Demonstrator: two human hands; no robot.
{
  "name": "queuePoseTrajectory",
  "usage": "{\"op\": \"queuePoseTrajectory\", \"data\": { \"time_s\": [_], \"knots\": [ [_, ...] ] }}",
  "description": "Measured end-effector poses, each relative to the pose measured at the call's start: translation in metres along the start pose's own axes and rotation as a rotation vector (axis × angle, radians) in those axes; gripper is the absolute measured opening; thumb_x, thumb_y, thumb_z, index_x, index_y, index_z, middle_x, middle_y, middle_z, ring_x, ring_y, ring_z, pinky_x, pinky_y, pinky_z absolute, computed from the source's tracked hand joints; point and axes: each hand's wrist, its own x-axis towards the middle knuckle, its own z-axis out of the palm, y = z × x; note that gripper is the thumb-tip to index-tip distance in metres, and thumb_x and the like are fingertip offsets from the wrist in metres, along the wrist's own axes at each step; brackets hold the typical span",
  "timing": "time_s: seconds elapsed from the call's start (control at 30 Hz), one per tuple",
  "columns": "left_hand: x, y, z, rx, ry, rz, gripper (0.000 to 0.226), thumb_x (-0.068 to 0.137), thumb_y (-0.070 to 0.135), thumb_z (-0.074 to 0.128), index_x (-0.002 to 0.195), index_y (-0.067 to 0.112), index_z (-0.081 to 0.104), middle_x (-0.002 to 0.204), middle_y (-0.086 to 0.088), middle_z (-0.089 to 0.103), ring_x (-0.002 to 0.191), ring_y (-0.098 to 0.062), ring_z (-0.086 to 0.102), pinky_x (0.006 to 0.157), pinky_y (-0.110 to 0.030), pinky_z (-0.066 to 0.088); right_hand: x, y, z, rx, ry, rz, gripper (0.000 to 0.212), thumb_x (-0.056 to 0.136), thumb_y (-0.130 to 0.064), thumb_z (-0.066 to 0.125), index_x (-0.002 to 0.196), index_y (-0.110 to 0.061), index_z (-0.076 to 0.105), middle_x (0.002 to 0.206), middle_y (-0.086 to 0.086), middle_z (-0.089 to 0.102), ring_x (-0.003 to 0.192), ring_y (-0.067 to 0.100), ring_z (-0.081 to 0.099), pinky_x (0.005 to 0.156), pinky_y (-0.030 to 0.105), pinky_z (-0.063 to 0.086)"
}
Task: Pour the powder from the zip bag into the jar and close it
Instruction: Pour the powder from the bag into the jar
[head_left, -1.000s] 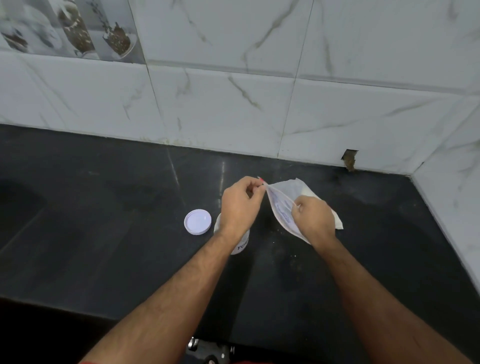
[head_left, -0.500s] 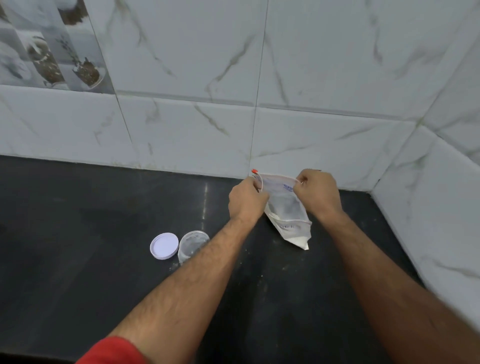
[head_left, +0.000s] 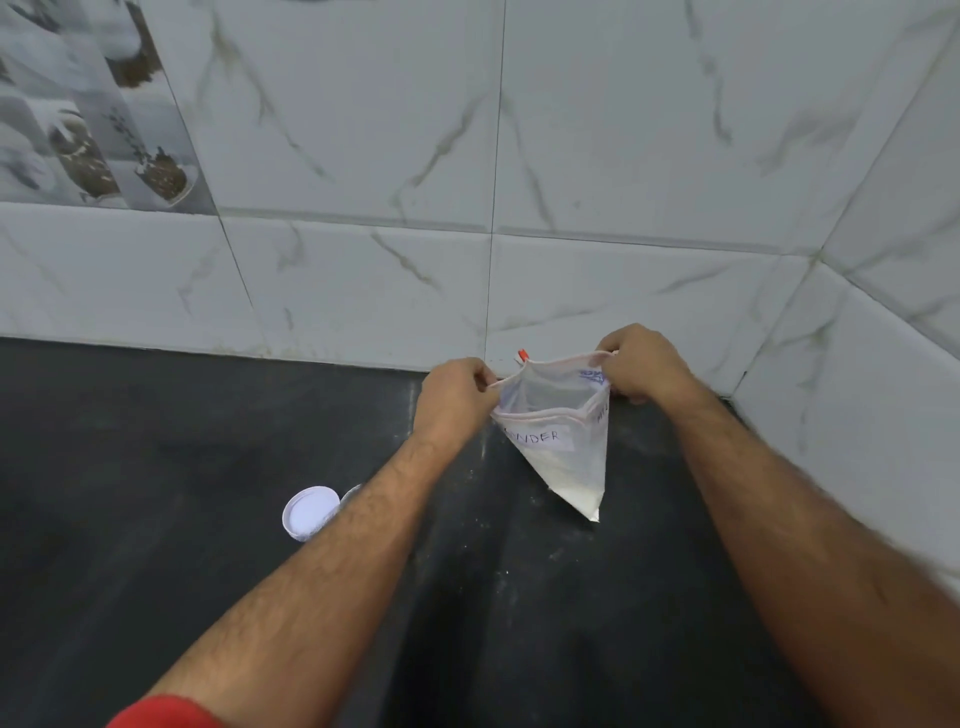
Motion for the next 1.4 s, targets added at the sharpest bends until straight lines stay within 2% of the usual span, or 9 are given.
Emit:
{"op": "queuePoseTrajectory", "data": {
  "time_s": [0.1,0.2,0.33,0.63,0.77,0.93,1.07,1.2,1.4],
  "knots": [
    [0.002,0.007,-0.003,-0.057,-0.110,0.082,0.046,0.080,0.034,0.075,0.121,0.016,0.064,0.111,0.006,0.067,0.098,-0.013,0.065,0.084,-0.028,0.051,0.001,-0.007,0.002,0.042,0.024,-0.023,0.019,0.090,-0.014,0.059,0.078,-0.015,0.074,0.056,0.003,0.064,0.047,0.024,0.064,0.054,0.031,0.058],
    [-0.006,0.016,-0.003,-0.168,-0.296,0.336,0.089,0.063,0.054,0.085,0.139,0.031,0.045,0.131,0.021,0.054,0.118,-0.001,0.054,0.098,-0.029,0.046,0.000,-0.012,0.006,0.035,0.107,-0.018,0.019,0.087,-0.009,0.059,0.076,-0.011,0.075,0.056,0.005,0.066,0.052,0.027,0.065,0.063,0.039,0.063],
    [-0.009,0.010,0.010,0.093,-0.390,0.280,0.145,0.052,0.060,0.088,0.158,0.027,-0.006,0.167,0.003,0.007,0.152,-0.018,0.012,0.120,-0.049,0.021,-0.005,-0.017,0.016,0.129,0.050,-0.005,0.020,0.084,-0.005,0.055,0.076,-0.005,0.073,0.048,0.010,0.068,0.048,0.030,0.070,0.059,0.043,0.064],
    [-0.015,-0.011,0.037,-0.129,-0.220,0.112,0.121,0.068,0.036,0.086,0.156,0.034,0.004,0.153,-0.001,0.047,0.137,-0.020,0.048,0.110,-0.042,0.045,-0.022,-0.011,0.021,-0.057,-0.111,-0.011,0.025,0.073,-0.001,0.046,0.076,-0.010,0.070,0.054,0.008,0.070,0.044,0.027,0.063,0.057,0.037,0.061],
    [-0.012,-0.021,0.039,-0.108,-0.202,0.133,0.110,0.071,0.041,0.084,0.155,0.033,0.013,0.120,0.005,0.068,0.110,-0.016,0.065,0.098,-0.040,0.054,-0.020,-0.002,0.016,-0.033,-0.096,-0.028,0.021,0.086,-0.017,0.050,0.082,-0.007,0.069,0.068,0.009,0.070,0.049,0.028,0.059,0.054,0.035,0.056],
    [-0.011,-0.026,0.041,-0.224,-0.210,0.126,0.091,0.065,0.040,0.088,0.141,0.029,0.040,0.086,0.010,0.069,0.085,-0.004,0.068,0.082,-0.025,0.057,-0.019,0.009,0.017,0.105,-0.177,-0.037,0.028,0.092,-0.022,0.054,0.073,-0.003,0.062,0.066,0.004,0.056,0.055,0.020,0.049,0.047,0.026,0.046],
    [-0.012,-0.031,0.042,-0.359,-0.147,0.072,0.058,0.063,0.042,0.090,0.108,0.030,0.055,0.074,0.007,0.075,0.069,-0.004,0.070,0.062,-0.016,0.052,-0.019,0.017,0.017,0.163,-0.098,-0.041,0.030,0.090,-0.022,0.056,0.064,-0.007,0.057,0.062,0.003,0.051,0.057,0.022,0.045,0.053,0.031,0.042],
    [-0.015,-0.028,0.043,-0.393,-0.100,0.046,0.038,0.060,0.044,0.090,0.082,0.030,0.063,0.062,0.012,0.069,0.057,-0.001,0.062,0.052,-0.013,0.047,-0.021,0.018,0.021,0.217,-0.006,-0.041,0.011,0.086,-0.025,0.065,0.079,-0.017,0.069,0.072,0.000,0.067,0.060,0.027,0.063,0.055,0.037,0.055],
    [-0.009,-0.028,0.041,-0.346,-0.160,0.079,0.023,0.070,0.037,0.087,0.085,0.022,0.078,0.062,0.013,0.058,0.053,0.003,0.046,0.056,-0.010,0.039,-0.020,0.021,0.020,0.202,0.012,-0.101,0.023,0.087,-0.028,0.072,0.065,-0.025,0.066,0.063,-0.009,0.064,0.062,0.017,0.060,0.055,0.026,0.044]
  ]
}}
